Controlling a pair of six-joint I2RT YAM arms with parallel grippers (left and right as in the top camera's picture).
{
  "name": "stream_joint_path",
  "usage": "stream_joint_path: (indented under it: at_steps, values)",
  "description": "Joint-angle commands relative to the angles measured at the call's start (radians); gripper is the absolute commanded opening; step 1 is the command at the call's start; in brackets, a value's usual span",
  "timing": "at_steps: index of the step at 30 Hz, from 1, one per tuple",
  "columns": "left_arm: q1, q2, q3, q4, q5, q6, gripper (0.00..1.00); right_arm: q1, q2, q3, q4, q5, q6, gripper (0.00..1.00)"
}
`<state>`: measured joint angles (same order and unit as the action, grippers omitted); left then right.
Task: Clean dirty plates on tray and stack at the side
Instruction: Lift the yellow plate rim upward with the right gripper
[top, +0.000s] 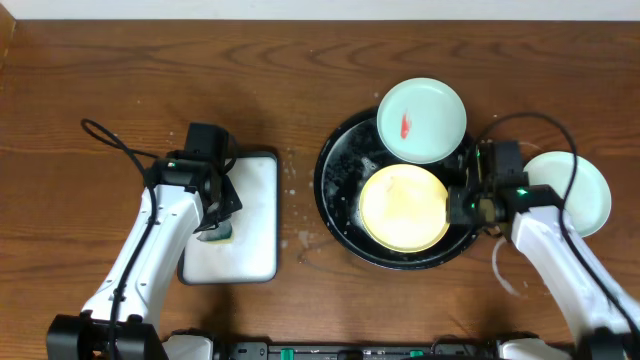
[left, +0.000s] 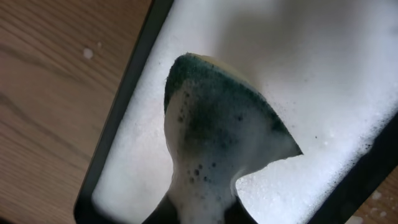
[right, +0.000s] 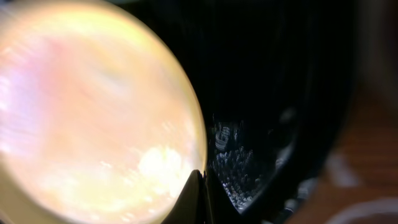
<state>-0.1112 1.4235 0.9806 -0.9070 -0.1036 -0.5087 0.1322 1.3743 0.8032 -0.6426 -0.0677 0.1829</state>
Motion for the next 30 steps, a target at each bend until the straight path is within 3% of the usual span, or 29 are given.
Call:
stream_joint_path:
  at_steps: [1,7,10,12,14,15,18,19,30]
  values:
    - [0.005,-0.002,-0.003,0.001,-0.002,0.023,0.15,0.073,-0.119,0.068,-0.024,0.146,-0.035,0.01]
    - [0.005,-0.002,-0.003,0.001,-0.002,0.023,0.34,0.187,-0.208,0.068,-0.030,0.220,-0.013,0.01]
    - [0.005,-0.002,-0.003,0.000,-0.002,0.023,0.50,0.179,-0.187,0.061,-0.069,0.216,0.059,0.01]
    - [0.005,-0.002,-0.003,-0.001,-0.002,0.023,0.59,0.157,-0.151,0.051,-0.093,0.213,0.111,0.08]
    - [0.005,-0.002,-0.003,-0.001,-0.002,0.023,0.66,0.133,-0.109,0.042,-0.106,0.176,0.132,0.25]
    - [0.005,-0.002,-0.003,0.000,-0.002,0.022,0.68,0.113,-0.074,0.036,-0.105,0.125,0.136,0.29]
    - [0.005,-0.002,-0.003,0.000,-0.002,0.022,0.74,0.080,-0.008,0.032,-0.101,0.054,0.136,0.30]
    - [0.005,-0.002,-0.003,0.000,-0.002,0.022,0.80,0.064,0.024,0.032,-0.100,0.042,0.143,0.30]
    - [0.005,-0.002,-0.003,0.000,-0.002,0.022,0.81,-0.029,0.254,0.032,-0.035,-0.069,0.161,0.24]
